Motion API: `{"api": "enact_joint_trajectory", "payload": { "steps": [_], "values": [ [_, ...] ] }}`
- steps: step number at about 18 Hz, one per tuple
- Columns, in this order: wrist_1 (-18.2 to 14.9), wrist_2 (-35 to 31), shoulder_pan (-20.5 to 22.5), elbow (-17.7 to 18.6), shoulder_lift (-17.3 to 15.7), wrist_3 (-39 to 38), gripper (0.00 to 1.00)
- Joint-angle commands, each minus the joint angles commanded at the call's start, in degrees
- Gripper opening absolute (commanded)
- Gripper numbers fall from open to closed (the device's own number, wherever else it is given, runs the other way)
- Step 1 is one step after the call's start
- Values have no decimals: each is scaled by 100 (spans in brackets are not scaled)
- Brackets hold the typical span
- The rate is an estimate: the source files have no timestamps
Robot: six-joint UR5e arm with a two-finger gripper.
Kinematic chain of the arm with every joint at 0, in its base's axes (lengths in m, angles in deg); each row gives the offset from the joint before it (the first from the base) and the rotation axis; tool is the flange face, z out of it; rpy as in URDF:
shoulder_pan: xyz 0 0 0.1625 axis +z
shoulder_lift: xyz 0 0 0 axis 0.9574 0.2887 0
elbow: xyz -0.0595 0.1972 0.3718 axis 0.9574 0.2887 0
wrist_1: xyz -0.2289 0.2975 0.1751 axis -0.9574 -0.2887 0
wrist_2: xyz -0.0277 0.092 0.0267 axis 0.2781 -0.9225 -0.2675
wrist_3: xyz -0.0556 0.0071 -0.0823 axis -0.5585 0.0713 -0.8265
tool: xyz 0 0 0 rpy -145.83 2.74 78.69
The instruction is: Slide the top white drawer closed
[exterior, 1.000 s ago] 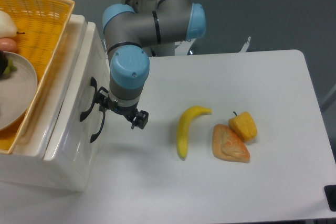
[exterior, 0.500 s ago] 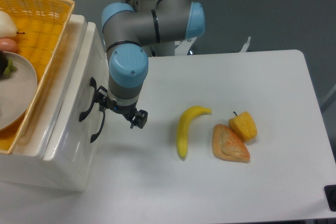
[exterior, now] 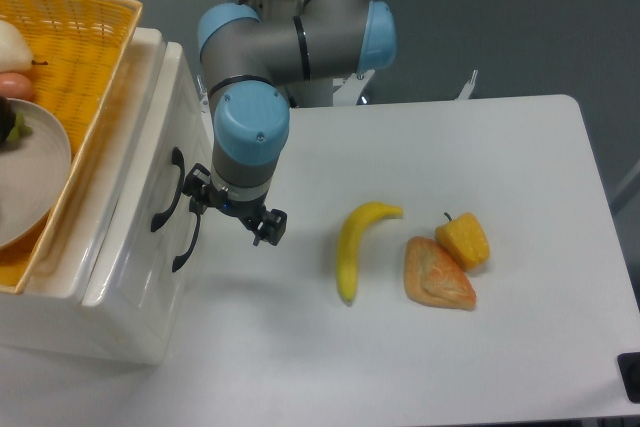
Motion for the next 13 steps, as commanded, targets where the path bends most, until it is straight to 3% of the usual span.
{"api": "enact_joint_trajectory", "payload": {
  "steps": [5,11,12,13],
  "values": [
    [-9,-799,88,-44,26,386,100],
    [9,-914,316,-184,44,571,100],
    [9,-1115,325,-211,53,850,100],
    [9,-1499,386,-202,53,1601,100]
  ]
}}
